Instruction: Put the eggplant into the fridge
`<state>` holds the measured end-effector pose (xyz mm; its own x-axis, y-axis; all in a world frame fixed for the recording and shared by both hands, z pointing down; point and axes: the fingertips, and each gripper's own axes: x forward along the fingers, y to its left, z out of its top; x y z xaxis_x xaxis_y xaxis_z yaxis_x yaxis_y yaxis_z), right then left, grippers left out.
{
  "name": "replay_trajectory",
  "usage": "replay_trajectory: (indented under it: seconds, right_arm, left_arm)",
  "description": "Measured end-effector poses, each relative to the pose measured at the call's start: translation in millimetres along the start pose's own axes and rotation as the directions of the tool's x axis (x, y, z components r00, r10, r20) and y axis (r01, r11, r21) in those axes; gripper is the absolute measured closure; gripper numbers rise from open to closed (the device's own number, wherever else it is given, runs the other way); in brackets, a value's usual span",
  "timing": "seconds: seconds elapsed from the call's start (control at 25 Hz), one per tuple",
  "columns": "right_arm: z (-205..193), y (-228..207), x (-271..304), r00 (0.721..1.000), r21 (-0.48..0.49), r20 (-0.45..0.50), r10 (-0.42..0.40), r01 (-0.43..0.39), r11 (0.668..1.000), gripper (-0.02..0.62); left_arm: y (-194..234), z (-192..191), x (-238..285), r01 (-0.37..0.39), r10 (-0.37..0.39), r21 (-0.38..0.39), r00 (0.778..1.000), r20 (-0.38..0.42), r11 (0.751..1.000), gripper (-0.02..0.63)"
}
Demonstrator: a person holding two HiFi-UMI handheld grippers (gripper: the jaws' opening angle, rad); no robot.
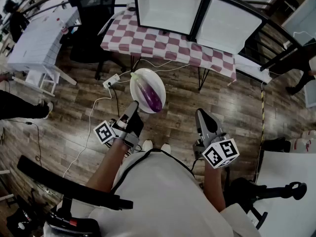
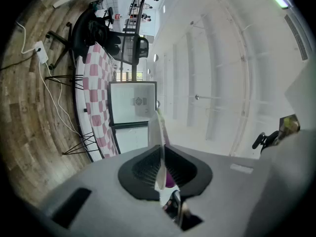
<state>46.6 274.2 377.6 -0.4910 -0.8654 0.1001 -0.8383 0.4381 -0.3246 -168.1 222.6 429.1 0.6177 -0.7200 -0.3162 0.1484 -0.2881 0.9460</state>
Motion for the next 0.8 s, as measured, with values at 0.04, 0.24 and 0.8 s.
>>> replay_trajectory:
  seconds: [0.04,0.24,0.8]
  right_arm:
    - [-1,2,-1,1.0,0.001,-0.001,0.002,-0.002,1.0,0.589]
    - [-6,10,-6,1.0,-0.004,-0.009,0.011,-0.011,1.0,0.589]
    - [-12,21,1,1.0,0.054,-0.004,0.012,-0.012,0.998,0.589]
  left_arm:
    - [-1,-1,-3,-0.001,0.001,0.001,1.0,0.0,1.0,0.575]
    - [-4,-2,-13,-0.004,0.004,0.005,1.0,0.005,1.0,0.575]
    - [-6,8,-19,0.003,-0.003,-0.005,1.0,-0.014,1.0,0.575]
